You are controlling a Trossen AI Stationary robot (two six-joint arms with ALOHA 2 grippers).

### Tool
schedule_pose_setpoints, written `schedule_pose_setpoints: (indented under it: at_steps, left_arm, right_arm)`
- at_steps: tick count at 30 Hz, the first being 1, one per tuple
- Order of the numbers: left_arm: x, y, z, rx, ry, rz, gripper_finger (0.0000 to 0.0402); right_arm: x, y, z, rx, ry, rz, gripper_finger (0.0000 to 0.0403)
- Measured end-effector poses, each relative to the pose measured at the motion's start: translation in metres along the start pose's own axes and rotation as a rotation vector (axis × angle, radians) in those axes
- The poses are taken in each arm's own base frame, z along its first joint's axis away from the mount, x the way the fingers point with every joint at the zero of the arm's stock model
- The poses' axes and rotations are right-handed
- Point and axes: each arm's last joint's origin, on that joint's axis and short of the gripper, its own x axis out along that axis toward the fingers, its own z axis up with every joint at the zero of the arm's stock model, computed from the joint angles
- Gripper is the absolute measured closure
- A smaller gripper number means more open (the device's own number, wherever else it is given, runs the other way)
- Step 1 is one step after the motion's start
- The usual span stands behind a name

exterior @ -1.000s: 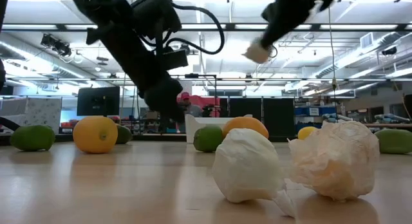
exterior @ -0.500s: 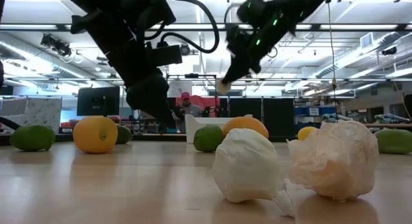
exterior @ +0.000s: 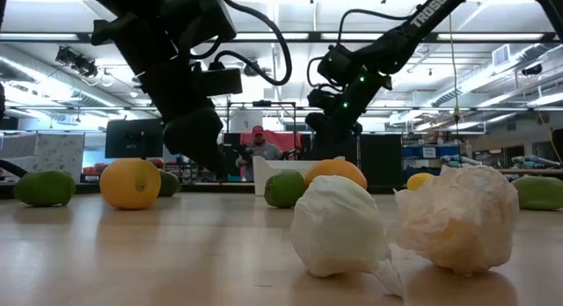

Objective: Sort produce into baskets
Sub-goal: Put the garlic into the top white bin

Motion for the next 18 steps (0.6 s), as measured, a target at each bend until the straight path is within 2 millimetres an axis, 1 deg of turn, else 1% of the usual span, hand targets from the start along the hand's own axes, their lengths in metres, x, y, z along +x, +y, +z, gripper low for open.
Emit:
schedule_pose_setpoints:
  at_steps: [3,7,9,13,15,18]
  left_arm:
    - [0.000,0.000,0.001,-0.030,-0.013,0.017,0.0136]
    - [0.000,0.001,0.002,-0.034,-0.022,0.028,0.0136]
    - [0.000,0.001,0.002,-0.010,-0.028,0.041,0.0136]
    - [0.000,0.000,0.005,0.024,-0.055,0.038,0.0136]
    - [-0.002,-0.001,0.009,0.029,-0.064,0.012,0.0136]
    - [-0.007,-0.008,0.017,0.034,-0.092,-0.093,0.0136]
  right_arm:
    - [-0.006,0.000,0.003,-0.001,-0.011,0.000,0.0205]
    - [-0.025,0.004,0.013,0.003,-0.066,0.010,0.0187]
    - [-0.039,0.010,0.017,-0.008,-0.086,0.024,0.0183]
    - [-0.074,0.025,0.022,-0.055,-0.093,0.066,0.0182]
    - [-0.089,0.033,0.018,-0.093,-0.046,0.087,0.0183]
    - [-0.108,0.042,0.008,-0.111,0.049,0.116,0.0183]
